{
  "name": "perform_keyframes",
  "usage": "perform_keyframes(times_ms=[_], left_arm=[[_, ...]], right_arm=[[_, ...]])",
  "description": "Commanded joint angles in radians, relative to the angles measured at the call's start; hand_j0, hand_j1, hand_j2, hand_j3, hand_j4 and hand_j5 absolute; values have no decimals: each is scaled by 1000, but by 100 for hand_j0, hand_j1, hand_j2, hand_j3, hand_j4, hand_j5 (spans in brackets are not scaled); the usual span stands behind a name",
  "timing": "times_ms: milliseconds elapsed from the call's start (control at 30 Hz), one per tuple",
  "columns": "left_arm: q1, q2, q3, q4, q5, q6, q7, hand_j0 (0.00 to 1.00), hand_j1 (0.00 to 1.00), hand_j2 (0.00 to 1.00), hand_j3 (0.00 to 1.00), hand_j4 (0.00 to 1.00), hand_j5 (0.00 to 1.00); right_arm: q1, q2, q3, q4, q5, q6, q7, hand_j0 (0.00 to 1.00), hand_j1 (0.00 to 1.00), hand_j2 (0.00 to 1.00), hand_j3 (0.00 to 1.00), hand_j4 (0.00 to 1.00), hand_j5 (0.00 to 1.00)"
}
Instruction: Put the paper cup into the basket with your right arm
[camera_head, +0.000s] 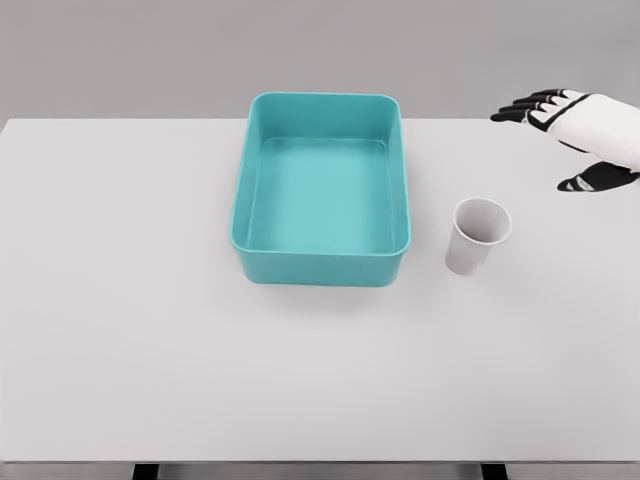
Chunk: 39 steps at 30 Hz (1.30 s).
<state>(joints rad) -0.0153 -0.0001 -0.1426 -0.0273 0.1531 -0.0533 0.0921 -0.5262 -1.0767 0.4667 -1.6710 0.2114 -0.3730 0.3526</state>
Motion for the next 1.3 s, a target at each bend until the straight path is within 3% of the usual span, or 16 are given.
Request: perform_keyframes(times_ms=[0,167,233,267,300,367,400,500,567,767,933,1267], left_arm=[[0,0,0,0,-1,1,0,100,100,100,100,100,100],[0,0,0,0,0,0,0,100,100,100,100,100,100],[0,0,0,0,0,1,0,100,100,100,100,100,100],[0,0,0,0,-1,0,0,100,100,100,100,100,100],[0,0,0,0,0,0,0,100,100,100,100,100,100],[0,0,0,0,0,0,0,100,100,100,100,100,100],[0,0,0,0,-1,0,0,100,100,100,100,100,100],[0,0,0,0,0,0,0,100,100,100,100,100,100],[0,0,0,0,-1,0,0,100,100,100,100,100,100],[0,0,0,0,0,0,0,100,100,100,100,100,100],[0,0,0,0,0,0,0,100,100,100,100,100,100],[0,0,0,1,0,0,0,100,100,100,100,100,100]], right_arm=[[0,1,-2,-4,-7,-1,5,100,100,100,100,100,100],[14,-11,-2,-3,-41,-17,2,100,100,100,100,100,100],[25,-34,10,45,-144,-36,64,100,100,100,100,100,100],[26,-25,26,86,-223,-72,201,100,100,100,100,100,100],[26,-25,44,135,-352,-76,258,100,100,100,100,100,100],[25,15,41,221,-510,-171,258,100,100,100,100,100,100],[26,12,41,215,-514,-211,258,100,100,100,100,100,100],[43,20,52,227,-521,-208,258,100,100,100,100,100,100],[48,24,50,301,-549,-207,258,100,100,100,100,100,100],[69,141,49,488,-641,-201,258,100,100,100,100,100,100],[74,156,50,498,-719,-196,258,99,99,99,99,99,99],[107,198,72,487,-718,-199,258,99,99,99,99,99,99]])
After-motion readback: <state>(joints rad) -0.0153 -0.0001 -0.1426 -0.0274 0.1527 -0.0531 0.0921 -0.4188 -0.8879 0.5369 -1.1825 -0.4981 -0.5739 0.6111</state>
